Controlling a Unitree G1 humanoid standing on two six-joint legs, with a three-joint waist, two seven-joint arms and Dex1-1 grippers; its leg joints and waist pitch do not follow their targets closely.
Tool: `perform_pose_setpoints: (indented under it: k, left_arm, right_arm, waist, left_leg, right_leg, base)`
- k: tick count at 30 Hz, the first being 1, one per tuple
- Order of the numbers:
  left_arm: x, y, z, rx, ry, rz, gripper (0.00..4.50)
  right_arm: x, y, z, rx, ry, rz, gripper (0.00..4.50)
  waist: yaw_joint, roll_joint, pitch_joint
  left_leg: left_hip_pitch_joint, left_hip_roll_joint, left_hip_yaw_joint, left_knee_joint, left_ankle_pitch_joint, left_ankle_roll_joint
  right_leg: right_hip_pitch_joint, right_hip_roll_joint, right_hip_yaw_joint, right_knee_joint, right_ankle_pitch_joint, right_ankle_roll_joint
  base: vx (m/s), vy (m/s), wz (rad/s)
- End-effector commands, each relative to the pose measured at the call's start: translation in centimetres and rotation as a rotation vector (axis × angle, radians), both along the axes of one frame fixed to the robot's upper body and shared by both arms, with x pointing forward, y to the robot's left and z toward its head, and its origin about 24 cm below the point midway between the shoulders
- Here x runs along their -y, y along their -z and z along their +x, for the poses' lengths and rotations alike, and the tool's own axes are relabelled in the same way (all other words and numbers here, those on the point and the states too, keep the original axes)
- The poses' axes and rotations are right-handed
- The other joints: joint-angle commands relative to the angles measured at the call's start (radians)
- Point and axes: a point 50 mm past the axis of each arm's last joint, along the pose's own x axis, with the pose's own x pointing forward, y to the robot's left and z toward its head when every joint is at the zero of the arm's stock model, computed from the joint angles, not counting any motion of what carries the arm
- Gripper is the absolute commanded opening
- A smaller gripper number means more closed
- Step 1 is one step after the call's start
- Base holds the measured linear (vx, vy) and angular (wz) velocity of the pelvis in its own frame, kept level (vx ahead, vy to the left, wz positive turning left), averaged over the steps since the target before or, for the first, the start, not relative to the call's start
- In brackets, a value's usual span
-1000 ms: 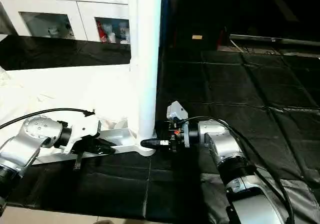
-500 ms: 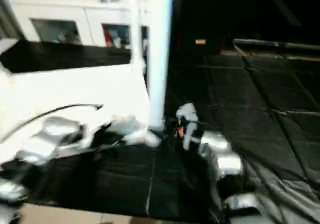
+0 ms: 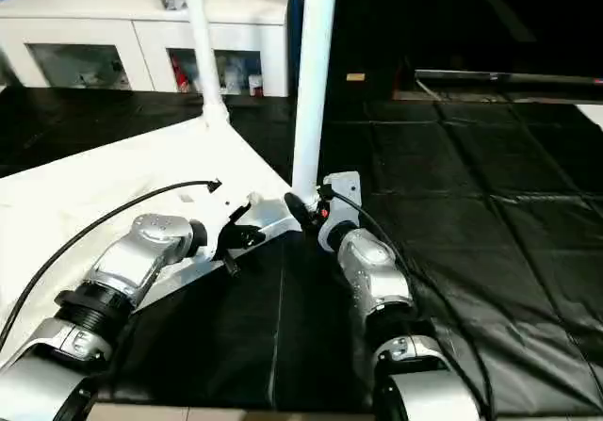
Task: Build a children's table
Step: Rotate leg to tighten
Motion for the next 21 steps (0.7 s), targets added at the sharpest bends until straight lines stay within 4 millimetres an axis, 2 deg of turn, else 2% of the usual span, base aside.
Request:
perform_pose_setpoints:
  k: [1, 2, 3, 4, 5, 6, 7, 8, 9, 11, 14, 17, 20, 21]
  left_arm:
    - [-0.3, -1.8, 0.6, 0.094, 0.015, -0.002, 0.00]
    - [-0.5, -1.7, 0.5, 0.090, 0.020, -0.002, 0.00]
    - [-0.6, -1.6, 0.4, 0.088, 0.023, 0.002, 0.00]
    - [-1.2, -1.3, 0.0, 0.083, 0.039, 0.015, 0.00]
    - [-1.4, -1.2, -0.1, 0.080, 0.046, 0.022, 0.00]
    - [-1.6, -1.1, -0.2, 0.078, 0.051, 0.025, 0.00]
    - [-1.7, -1.0, -0.3, 0.075, 0.056, 0.027, 0.00]
    - [-2.2, -1.0, -0.4, 0.072, 0.069, 0.032, 0.00]
    - [-2.5, -0.9, -0.6, 0.069, 0.082, 0.035, 0.00]
    - [-2.9, -0.9, -0.7, 0.070, 0.110, 0.041, 0.00]
    - [-3.6, -0.9, -1.1, 0.064, 0.166, 0.050, 0.00]
    - [-4.0, -0.8, -1.6, 0.056, 0.229, 0.059, 0.00]
    - [-4.7, -0.6, -2.3, 0.033, 0.313, 0.089, 0.00]
    - [-4.7, -0.6, -2.3, 0.033, 0.313, 0.089, 0.00]
  right_arm:
    - [-0.6, 3.0, -1.9, -0.127, -0.056, 0.010, 3.45]
    - [-0.3, 2.9, -2.0, -0.114, -0.062, 0.008, 3.55]
    - [-0.1, 2.9, -2.0, -0.104, -0.064, 0.007, 3.55]
    - [0.8, 2.7, -2.2, -0.077, -0.070, 0.011, 3.76]
    - [1.3, 2.7, -2.2, -0.064, -0.067, 0.012, 3.76]
    - [1.6, 2.7, -2.2, -0.054, -0.067, 0.012, 3.83]
    - [2.0, 2.6, -2.2, -0.045, -0.066, 0.012, 3.93]
    - [3.0, 2.3, -2.3, -0.021, -0.083, 0.026, 3.99]
    - [3.7, 2.0, -2.4, 0.004, -0.100, 0.038, 4.09]
    - [4.7, 1.3, -2.5, 0.045, -0.125, 0.041, 4.28]
    - [6.2, 0.0, -2.5, 0.093, -0.185, 0.025, 4.48]
    - [6.7, -1.0, -2.9, 0.118, -0.333, 0.016, 4.48]
    - [6.7, -2.3, -3.1, 0.144, -0.519, -0.016, 4.48]
    - [6.7, -2.3, -3.1, 0.144, -0.519, -0.016, 4.48]
  waist:
    - [0.003, 0.005, -0.059]
    - [0.005, 0.004, -0.066]
    - [0.006, 0.004, -0.067]
    - [0.005, 0.003, -0.071]
    - [0.004, 0.003, -0.070]
    - [0.003, 0.000, -0.068]
    - [0.003, 0.002, -0.066]
    - [0.003, 0.002, -0.067]
    - [0.005, -0.002, -0.067]
    - [0.004, 0.001, -0.063]
    - [0.006, -0.004, -0.063]
    - [0.010, -0.003, -0.063]
    - [0.014, -0.004, -0.067]
    - [0.016, -0.006, -0.068]
  left_leg:
    - [-0.009, 0.058, -0.026, -0.074, -0.155, 0.038]
    - [-0.014, 0.057, -0.025, -0.069, -0.107, 0.049]
    - [-0.016, 0.059, -0.025, -0.068, -0.084, 0.057]
    - [-0.026, 0.058, -0.025, -0.061, -0.027, 0.083]
    - [-0.026, 0.057, -0.024, -0.061, -0.025, 0.091]
    - [-0.027, 0.057, -0.022, -0.061, -0.036, 0.097]
    - [-0.025, 0.057, -0.021, -0.062, -0.057, 0.097]
    - [-0.025, 0.057, -0.020, -0.061, -0.066, 0.093]
    - [-0.025, 0.057, -0.019, -0.060, -0.066, 0.095]
    - [-0.023, 0.061, -0.022, -0.064, -0.080, 0.099]
    - [-0.024, 0.060, -0.020, -0.062, -0.078, 0.102]
    - [-0.025, 0.058, -0.018, -0.059, -0.071, 0.113]
    - [-0.027, 0.061, -0.017, -0.054, -0.043, 0.129]
    - [-0.028, 0.060, -0.018, -0.053, -0.044, 0.133]
  right_leg:
    - [0.039, -0.109, 0.072, -0.079, -0.160, -0.192]
    - [0.045, -0.109, 0.072, -0.068, -0.086, -0.204]
    - [0.044, -0.109, 0.072, -0.065, -0.050, -0.207]
    - [0.046, -0.107, 0.069, -0.053, 0.042, -0.222]
    - [0.044, -0.106, 0.067, -0.053, 0.049, -0.225]
    - [0.043, -0.107, 0.067, -0.056, 0.040, -0.227]
    - [0.042, -0.107, 0.066, -0.062, -0.001, -0.229]
    - [0.044, -0.108, 0.067, -0.064, -0.026, -0.229]
    - [0.044, -0.108, 0.067, -0.064, -0.022, -0.227]
    - [0.040, -0.104, 0.065, -0.065, -0.047, -0.222]
    - [0.041, -0.104, 0.067, -0.065, -0.058, -0.211]
    - [0.041, -0.099, 0.064, -0.065, -0.056, -0.211]
    - [0.039, -0.100, 0.063, -0.057, -0.014, -0.215]
    - [0.038, -0.100, 0.061, -0.056, -0.012, -0.220]
  base:
    - [0.000, 0.000, 0.00]
    - [0.000, 0.000, 0.00]
    - [0.000, 0.000, 0.00]
    - [0.000, 0.000, 0.00]
    - [0.000, 0.000, 0.00]
    - [0.000, 0.000, 0.00]
    - [0.000, 0.000, 0.00]
    - [0.000, 0.000, 0.00]
    - [0.000, 0.000, 0.00]
    - [0.000, 0.000, 0.00]
    - [0.000, 0.000, 0.00]
    - [0.000, 0.000, 0.00]
    - [0.000, 0.000, 0.00]
    - [0.000, 0.000, 0.00]
